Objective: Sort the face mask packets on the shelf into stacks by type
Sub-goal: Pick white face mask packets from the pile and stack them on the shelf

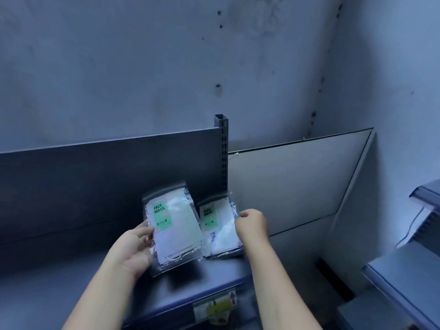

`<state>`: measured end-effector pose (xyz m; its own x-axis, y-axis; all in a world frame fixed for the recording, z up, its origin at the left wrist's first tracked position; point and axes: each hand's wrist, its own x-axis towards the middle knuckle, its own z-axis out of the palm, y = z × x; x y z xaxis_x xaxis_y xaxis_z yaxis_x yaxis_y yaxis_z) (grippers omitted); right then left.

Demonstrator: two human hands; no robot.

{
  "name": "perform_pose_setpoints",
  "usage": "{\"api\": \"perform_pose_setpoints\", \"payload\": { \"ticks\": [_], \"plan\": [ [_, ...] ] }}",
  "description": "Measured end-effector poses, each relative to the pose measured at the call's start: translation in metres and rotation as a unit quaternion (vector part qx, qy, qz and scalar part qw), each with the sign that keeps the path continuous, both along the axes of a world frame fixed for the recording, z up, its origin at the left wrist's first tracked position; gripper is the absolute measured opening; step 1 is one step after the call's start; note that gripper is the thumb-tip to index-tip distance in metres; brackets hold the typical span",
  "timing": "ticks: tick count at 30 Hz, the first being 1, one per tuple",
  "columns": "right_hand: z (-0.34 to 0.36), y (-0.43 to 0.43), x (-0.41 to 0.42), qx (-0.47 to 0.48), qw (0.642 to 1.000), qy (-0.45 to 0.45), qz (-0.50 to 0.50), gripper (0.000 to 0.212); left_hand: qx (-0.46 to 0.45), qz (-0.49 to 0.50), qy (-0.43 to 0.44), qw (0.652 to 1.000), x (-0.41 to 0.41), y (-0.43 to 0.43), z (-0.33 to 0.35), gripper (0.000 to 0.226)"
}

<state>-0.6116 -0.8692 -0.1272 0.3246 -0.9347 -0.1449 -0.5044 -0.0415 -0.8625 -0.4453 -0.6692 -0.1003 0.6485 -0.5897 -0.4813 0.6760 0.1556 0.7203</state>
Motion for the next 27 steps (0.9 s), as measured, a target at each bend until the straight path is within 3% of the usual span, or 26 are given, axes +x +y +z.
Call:
{"api": "perform_pose_setpoints", "payload": {
  "ticks": [5, 8, 10, 12, 18, 21, 23, 27],
  "plan": [
    [-0.003, -0.020, 0.003, 0.016, 0.997, 0.063, 0.049, 0.035, 0.015, 0.026, -0.017, 0.999, -0.015, -0.014, -0.009, 0.026],
    [-0.001, -0.023, 0.010, -0.012, 0.990, 0.112, 0.087, 0.009, 0.009, 0.021, -0.025, 0.999, -0.026, -0.024, -0.010, 0.027],
    [-0.004, -0.027, 0.013, -0.027, 0.982, 0.147, 0.120, 0.033, 0.009, 0.024, -0.023, 0.999, -0.031, -0.032, -0.012, 0.028],
    [-0.006, -0.028, 0.012, -0.038, 0.983, 0.128, 0.122, 0.042, 0.009, 0.020, -0.027, 0.999, -0.036, -0.040, -0.012, 0.028],
    [-0.007, -0.029, 0.007, -0.036, 0.992, 0.041, 0.111, 0.037, 0.029, -0.008, -0.052, 0.998, -0.049, -0.075, -0.010, 0.027],
    [-0.005, -0.037, 0.006, -0.008, 0.997, 0.005, 0.080, 0.046, 0.083, 0.016, -0.121, 0.989, -0.049, -0.100, -0.023, 0.035],
    [-0.003, -0.040, 0.001, -0.010, 0.996, 0.018, 0.084, 0.049, 0.155, 0.043, -0.207, 0.965, -0.053, -0.110, -0.033, 0.054],
    [-0.012, -0.035, -0.004, -0.004, 0.981, 0.083, 0.175, 0.037, 0.228, 0.064, -0.321, 0.917, -0.063, -0.115, -0.050, 0.085]
  ]
}}
